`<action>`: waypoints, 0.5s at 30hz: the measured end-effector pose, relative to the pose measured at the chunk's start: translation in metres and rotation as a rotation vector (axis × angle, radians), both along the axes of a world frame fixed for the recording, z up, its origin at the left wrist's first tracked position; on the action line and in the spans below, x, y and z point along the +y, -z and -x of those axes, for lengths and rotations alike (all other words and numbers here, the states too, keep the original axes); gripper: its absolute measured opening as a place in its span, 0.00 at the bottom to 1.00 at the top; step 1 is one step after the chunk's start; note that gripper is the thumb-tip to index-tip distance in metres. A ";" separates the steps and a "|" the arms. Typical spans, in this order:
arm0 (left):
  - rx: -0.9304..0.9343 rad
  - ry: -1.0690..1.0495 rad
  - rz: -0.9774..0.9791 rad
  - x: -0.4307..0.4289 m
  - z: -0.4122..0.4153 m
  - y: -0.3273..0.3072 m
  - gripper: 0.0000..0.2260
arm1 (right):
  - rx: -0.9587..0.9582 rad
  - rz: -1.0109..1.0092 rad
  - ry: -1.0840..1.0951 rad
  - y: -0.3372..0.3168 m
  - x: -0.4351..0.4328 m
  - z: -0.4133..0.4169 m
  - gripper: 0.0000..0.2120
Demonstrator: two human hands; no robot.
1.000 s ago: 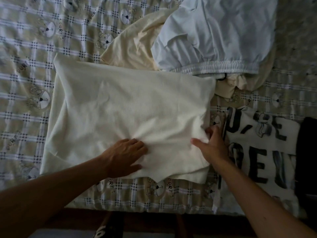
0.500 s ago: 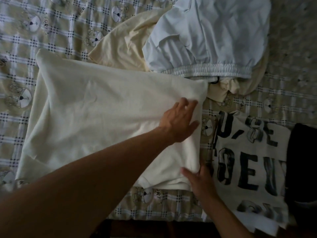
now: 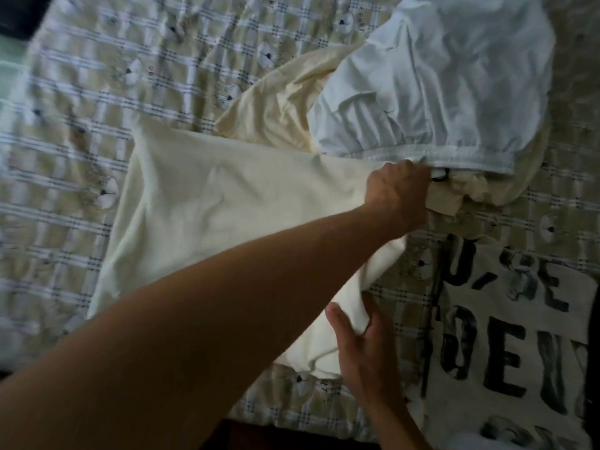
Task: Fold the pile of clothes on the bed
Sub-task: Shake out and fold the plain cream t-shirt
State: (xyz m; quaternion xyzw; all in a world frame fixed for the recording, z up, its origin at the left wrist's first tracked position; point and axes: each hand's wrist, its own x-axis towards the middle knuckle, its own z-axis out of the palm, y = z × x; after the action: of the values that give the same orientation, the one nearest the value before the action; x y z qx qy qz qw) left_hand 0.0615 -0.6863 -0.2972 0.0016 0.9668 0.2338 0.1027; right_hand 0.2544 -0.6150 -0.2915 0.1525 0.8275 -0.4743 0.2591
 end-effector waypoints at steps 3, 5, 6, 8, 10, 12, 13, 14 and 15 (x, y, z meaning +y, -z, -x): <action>0.095 -0.042 -0.184 -0.058 -0.016 -0.029 0.13 | 0.147 0.026 -0.195 -0.015 -0.050 -0.002 0.13; 0.113 -0.094 -0.250 -0.115 -0.032 -0.047 0.09 | 0.248 0.053 -0.327 -0.023 -0.089 -0.004 0.11; 0.104 -0.138 -0.261 -0.147 -0.040 -0.056 0.09 | 0.290 0.071 -0.385 -0.026 -0.110 -0.007 0.12; 0.065 -0.223 -0.266 -0.213 -0.056 -0.067 0.09 | 0.331 0.108 -0.487 -0.031 -0.152 -0.014 0.14; 0.014 -0.329 -0.255 -0.276 -0.073 -0.062 0.10 | 0.313 0.110 -0.607 -0.031 -0.190 -0.023 0.17; -0.074 -0.466 -0.230 -0.326 -0.091 -0.041 0.11 | 0.177 0.078 -0.764 -0.027 -0.220 -0.033 0.20; -0.136 -0.536 -0.208 -0.343 -0.102 -0.028 0.13 | 0.075 0.055 -0.847 -0.024 -0.231 -0.036 0.23; -0.208 -0.595 -0.159 -0.355 -0.114 -0.014 0.15 | -0.005 0.024 -0.921 -0.020 -0.238 -0.039 0.25; -0.260 -0.623 -0.071 -0.361 -0.127 0.000 0.19 | -0.034 -0.010 -0.971 -0.015 -0.242 -0.042 0.25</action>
State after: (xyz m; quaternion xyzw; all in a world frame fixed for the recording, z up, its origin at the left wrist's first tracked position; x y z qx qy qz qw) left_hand 0.1887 -1.0478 -0.2969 -0.3201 0.8909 0.2858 0.1486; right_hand 0.2962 -0.8572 -0.2763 -0.2420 0.8009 -0.2922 0.4632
